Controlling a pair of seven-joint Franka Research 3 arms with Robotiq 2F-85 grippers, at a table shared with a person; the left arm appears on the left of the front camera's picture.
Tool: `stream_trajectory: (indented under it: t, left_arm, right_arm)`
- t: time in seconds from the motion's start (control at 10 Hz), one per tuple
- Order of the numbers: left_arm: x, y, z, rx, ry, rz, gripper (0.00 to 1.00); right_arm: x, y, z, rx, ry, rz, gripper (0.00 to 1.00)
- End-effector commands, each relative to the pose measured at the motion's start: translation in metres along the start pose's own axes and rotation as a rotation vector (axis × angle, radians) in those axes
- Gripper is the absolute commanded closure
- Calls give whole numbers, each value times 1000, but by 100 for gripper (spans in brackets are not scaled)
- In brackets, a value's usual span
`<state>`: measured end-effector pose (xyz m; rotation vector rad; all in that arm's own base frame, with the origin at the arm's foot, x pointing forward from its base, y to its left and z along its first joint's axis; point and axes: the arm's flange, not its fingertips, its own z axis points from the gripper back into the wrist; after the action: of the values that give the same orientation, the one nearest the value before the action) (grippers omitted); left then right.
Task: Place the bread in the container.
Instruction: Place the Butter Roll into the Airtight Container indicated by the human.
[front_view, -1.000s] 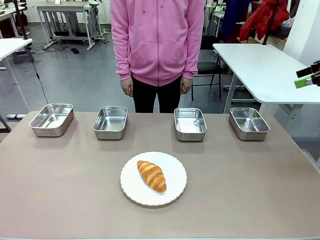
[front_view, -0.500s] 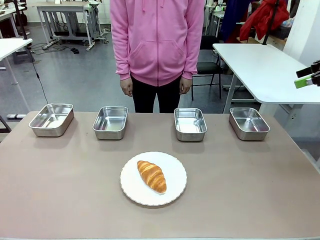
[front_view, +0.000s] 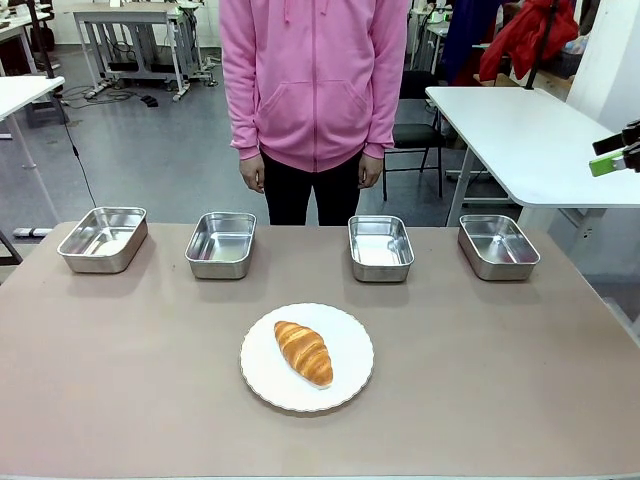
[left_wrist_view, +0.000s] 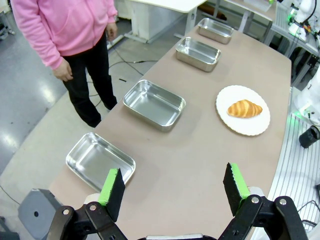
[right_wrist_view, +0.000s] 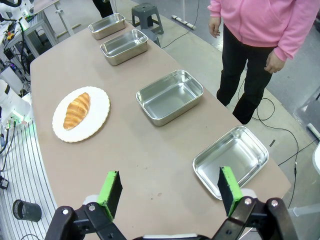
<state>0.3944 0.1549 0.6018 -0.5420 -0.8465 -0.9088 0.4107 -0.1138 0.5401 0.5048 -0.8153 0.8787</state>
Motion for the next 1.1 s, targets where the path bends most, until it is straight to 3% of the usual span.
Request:
stream_trajectory:
  t: [0.0,1.0]
  left_arm:
    - [0,-1,1,0,-3,-1,0]
    - [0,-1,1,0,-3,-1,0]
  right_arm:
    - [2,1,0,2,-5,5,0]
    - [2,1,0,2,-5,5,0]
